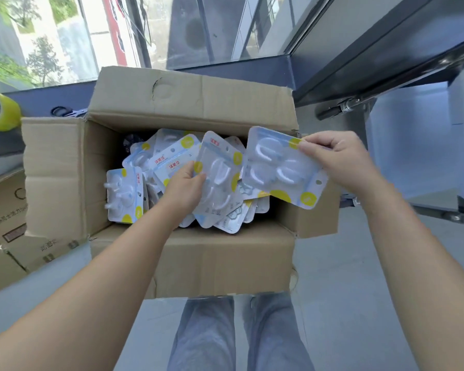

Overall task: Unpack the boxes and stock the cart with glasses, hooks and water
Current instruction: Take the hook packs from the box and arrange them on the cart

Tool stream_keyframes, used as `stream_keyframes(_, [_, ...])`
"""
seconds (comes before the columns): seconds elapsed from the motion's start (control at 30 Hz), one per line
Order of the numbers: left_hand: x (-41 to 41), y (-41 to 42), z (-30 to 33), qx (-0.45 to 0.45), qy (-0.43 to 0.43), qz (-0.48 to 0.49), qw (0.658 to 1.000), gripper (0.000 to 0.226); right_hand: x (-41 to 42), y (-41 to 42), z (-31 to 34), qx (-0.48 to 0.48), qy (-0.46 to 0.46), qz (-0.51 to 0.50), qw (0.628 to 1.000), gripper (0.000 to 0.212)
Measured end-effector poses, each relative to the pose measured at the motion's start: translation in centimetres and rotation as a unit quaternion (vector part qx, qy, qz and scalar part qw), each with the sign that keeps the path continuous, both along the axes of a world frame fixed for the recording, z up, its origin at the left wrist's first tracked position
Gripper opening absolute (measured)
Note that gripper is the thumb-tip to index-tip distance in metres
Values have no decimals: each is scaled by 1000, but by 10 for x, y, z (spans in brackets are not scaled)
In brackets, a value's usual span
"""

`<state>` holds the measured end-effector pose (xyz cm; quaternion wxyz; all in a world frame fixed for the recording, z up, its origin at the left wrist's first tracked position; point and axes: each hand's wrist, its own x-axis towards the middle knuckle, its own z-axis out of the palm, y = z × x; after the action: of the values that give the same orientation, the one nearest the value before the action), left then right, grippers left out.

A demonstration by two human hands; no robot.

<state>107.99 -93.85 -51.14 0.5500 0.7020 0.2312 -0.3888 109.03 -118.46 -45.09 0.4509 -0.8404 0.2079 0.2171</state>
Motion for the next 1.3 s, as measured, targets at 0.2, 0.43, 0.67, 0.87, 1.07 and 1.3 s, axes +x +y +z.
stream_keyframes(0.2, [1,-22,28,-119,76,-123,982,21,32,14,35,-51,174,353,918,14])
stream_keyframes(0.43, [-14,-43,46,-215,178,-63,958,28,18,34,20,-57,82,275,956,30])
stream_keyframes(0.67, [-22,-55,46,-235,132,-107,957,53,-4,18,15,-20,-2,159,987,46])
stream_keyframes(0.87, [-34,-86,53,-242,122,-69,960,42,-42,-18,24,-93,-134,-28,986,44])
stream_keyframes(1.07, [-61,-133,66,-222,108,1,969,36,-143,-61,46,-49,-46,-398,915,51])
stream_keyframes(1.3, [-118,-237,96,-204,55,119,970,31,-215,-73,70,253,75,-558,787,28])
